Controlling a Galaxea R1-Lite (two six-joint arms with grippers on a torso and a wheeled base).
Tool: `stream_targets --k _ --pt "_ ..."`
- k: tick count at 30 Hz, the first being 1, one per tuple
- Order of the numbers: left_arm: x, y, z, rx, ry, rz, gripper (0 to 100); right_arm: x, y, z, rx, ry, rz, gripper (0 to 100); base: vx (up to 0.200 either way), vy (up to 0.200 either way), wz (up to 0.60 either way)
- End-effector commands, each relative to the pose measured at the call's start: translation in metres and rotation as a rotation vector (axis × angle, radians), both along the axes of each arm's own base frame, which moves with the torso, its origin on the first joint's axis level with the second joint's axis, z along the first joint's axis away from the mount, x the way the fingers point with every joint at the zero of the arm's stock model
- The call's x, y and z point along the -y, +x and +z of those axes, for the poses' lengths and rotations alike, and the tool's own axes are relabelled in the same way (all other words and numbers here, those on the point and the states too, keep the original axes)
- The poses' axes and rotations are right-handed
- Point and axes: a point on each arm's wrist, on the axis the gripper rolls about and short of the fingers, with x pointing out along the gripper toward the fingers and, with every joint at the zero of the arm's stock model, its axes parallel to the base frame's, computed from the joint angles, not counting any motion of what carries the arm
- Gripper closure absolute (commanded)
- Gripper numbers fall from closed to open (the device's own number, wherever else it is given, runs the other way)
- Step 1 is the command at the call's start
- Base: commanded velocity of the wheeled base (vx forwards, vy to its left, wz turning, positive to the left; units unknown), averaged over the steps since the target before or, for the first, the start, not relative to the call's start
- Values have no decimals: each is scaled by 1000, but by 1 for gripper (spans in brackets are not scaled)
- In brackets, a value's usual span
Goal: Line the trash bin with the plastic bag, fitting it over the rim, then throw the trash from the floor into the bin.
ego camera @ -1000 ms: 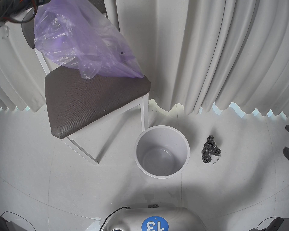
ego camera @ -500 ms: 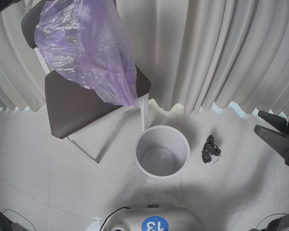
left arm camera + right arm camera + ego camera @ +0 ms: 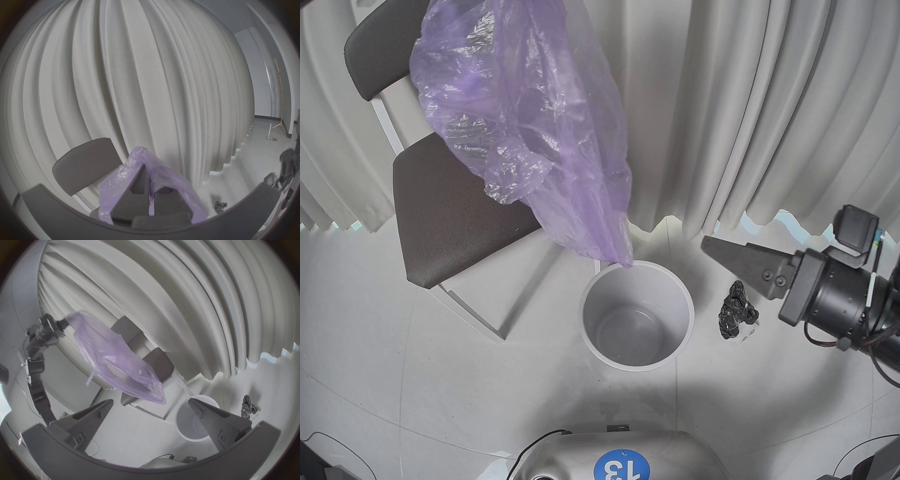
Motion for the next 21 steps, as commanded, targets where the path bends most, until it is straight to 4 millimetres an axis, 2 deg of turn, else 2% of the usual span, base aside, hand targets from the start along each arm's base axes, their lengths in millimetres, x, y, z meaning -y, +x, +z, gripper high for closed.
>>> stream_targets --k 1,4,9,21 --pt "-3 -17 5 6 -26 -46 100 -5 21 -5 -31 -25 -54 0 0 0 0" --pt "0 -24 6 -5 -50 -34 100 -6 22 -10 -61 -32 -54 0 0 0 0" --pt "5 -27 7 1 -62 -46 100 -19 28 -22 -110 -42 -44 0 0 0 0" --pt "11 -37 9 48 -25 -73 100 -9 50 -5 -119 72 -133 0 0 0 0"
